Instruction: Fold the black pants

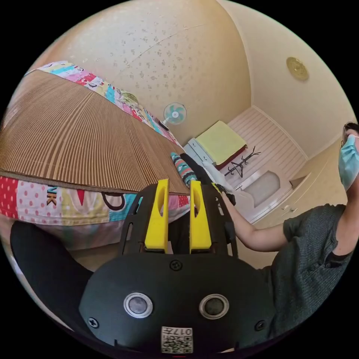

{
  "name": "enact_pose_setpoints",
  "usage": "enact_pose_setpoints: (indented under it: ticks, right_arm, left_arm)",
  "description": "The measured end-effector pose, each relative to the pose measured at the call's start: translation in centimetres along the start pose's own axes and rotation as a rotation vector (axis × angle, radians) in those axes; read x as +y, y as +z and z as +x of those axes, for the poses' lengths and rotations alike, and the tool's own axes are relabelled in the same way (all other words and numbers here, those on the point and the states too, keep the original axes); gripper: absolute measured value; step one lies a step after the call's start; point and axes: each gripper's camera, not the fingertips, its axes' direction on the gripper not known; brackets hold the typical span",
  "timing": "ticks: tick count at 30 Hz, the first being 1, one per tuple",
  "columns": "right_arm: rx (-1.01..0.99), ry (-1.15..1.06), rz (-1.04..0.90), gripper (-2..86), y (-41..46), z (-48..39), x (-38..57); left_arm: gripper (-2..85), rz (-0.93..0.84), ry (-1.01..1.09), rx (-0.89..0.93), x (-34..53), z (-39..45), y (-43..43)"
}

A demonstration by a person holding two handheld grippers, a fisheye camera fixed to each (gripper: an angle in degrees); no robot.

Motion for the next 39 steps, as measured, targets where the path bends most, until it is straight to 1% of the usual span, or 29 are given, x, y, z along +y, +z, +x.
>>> enact_pose_setpoints:
  ticks: [1,3,4,5,6,7,9,10,11,12,13,15,16,18,21,23,25,27,29,31,34,36,37,39]
  right_arm:
    - [0.077,-0.058,0.015,8.7,-0.3,-2.0,-0.3]
    - [0.329,-0.383,0.172,4.5,-1.1,-12.8,0.6]
    - [0.363,-0.459,0.19,3.9,-0.8,-15.5,0.9]
    - [0.386,-0.597,0.21,3.1,0.5,-20.3,1.6]
    - [0.361,-0.699,0.198,2.6,2.1,-24.2,2.2]
    - [0.336,-0.754,0.179,2.5,3.0,-25.9,2.6]
    - [0.163,-1.075,0.023,2.3,7.2,-32.5,5.8]
    - [0.132,-1.163,-0.022,2.2,8.2,-33.8,7.2]
    - [0.07,-1.33,-0.125,2.3,10.2,-36.0,10.3]
    - [0.004,-1.447,-0.233,2.4,11.9,-37.3,13.5]
    - [-0.033,-1.487,-0.288,2.5,12.7,-37.6,15.1]
    - [-0.209,-1.565,-0.503,2.7,15.3,-37.0,21.3]
    - [-0.254,-1.561,-0.555,2.8,15.9,-36.5,22.6]
    - [-0.383,-1.48,-0.757,3.2,18.5,-33.1,27.1]
    - [-0.505,-1.32,-0.923,3.7,20.3,-27.8,29.7]
    - [-0.492,-1.193,-0.9,3.9,20.1,-25.1,28.7]
    - [-0.486,-1.086,-0.819,4.7,18.8,-22.9,26.2]
    - [-0.454,-0.963,-0.662,7.1,17.0,-20.7,21.5]
    - [-0.403,-0.862,-0.589,9.3,16.9,-19.6,17.9]
    - [-0.368,-0.784,-0.581,11.7,17.9,-19.2,15.2]
    - [-0.268,-0.772,-0.575,13.4,21.0,-20.0,12.9]
    - [-0.112,-0.735,-0.574,12.5,24.2,-20.1,12.1]
    - [-0.098,-0.71,-0.581,12.1,24.9,-19.9,12.0]
    - [-0.19,-0.651,-0.568,7.9,25.2,-20.0,11.9]
  left_arm:
    - [8.7,-0.027,0.023,-0.01,0.9,1.4,0.9]
    - [8.6,-0.039,0.043,0.0,2.7,3.1,1.6]
    - [8.2,-0.036,0.037,0.011,3.9,3.8,2.0]
    - [7.9,-0.028,0.018,0.021,5.1,4.2,2.6]
    - [7.8,-0.028,0.008,0.031,5.7,4.5,3.0]
    - [7.7,-0.046,0.0,0.059,6.7,4.9,4.3]
    - [7.6,-0.114,0.015,0.093,7.6,5.9,6.6]
    - [7.6,-0.158,0.038,0.1,8.1,6.6,7.9]
    - [7.6,-0.183,0.07,0.094,8.5,7.3,8.7]
    - [7.5,-0.188,0.087,0.087,8.6,7.6,9.0]
    - [7.4,-0.194,0.113,0.069,8.9,7.9,9.1]
    - [7.1,-0.19,0.125,0.044,9.3,7.6,8.9]
    - [7.0,-0.182,0.109,0.038,9.6,6.8,8.6]
    - [7.0,-0.171,0.061,0.039,10.1,5.1,8.2]
    - [6.9,-0.151,-0.043,0.028,11.2,1.8,7.5]
    - [6.9,-0.142,-0.09,0.008,12.1,-0.3,7.1]
    - [6.9,-0.148,-0.096,-0.008,12.5,-1.3,6.9]
    - [7.0,-0.156,-0.095,-0.026,12.7,-2.1,7.0]
    - [7.2,-0.16,-0.095,-0.035,13.0,-3.3,7.5]
    - [7.7,-0.166,-0.102,-0.027,13.2,-4.2,8.2]
    - [9.3,-0.19,-0.117,-0.002,13.1,-5.2,10.0]
    - [10.1,-0.204,-0.106,0.004,13.1,-5.3,10.9]
    - [10.3,-0.215,-0.094,-0.001,13.0,-5.3,11.4]
    - [10.9,-0.234,-0.073,-0.017,13.0,-5.2,11.9]
